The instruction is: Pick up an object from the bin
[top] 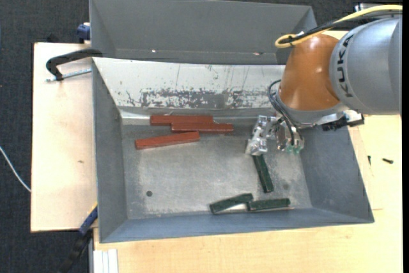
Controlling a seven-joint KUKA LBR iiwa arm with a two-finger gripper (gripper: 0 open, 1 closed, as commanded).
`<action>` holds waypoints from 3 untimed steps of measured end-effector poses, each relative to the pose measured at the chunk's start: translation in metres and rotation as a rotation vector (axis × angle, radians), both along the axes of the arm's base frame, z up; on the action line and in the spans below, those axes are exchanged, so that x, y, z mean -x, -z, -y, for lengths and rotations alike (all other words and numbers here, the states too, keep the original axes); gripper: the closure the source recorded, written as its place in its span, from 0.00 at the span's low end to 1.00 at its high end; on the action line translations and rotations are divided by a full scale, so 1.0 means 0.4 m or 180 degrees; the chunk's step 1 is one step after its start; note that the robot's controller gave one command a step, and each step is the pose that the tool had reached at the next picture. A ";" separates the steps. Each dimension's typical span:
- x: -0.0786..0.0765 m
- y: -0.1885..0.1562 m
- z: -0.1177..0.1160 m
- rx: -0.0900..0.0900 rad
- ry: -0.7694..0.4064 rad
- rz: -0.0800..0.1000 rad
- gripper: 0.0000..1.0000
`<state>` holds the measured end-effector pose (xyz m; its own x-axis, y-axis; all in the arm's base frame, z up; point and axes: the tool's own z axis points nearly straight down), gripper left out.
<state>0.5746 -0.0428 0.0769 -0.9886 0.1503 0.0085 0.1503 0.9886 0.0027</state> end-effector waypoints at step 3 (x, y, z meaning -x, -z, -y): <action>-0.061 -0.003 -0.154 0.0004 0.0067 0.0008 1.00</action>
Offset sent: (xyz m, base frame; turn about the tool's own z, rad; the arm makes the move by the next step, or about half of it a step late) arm 0.0000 0.0000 0.0000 0.0000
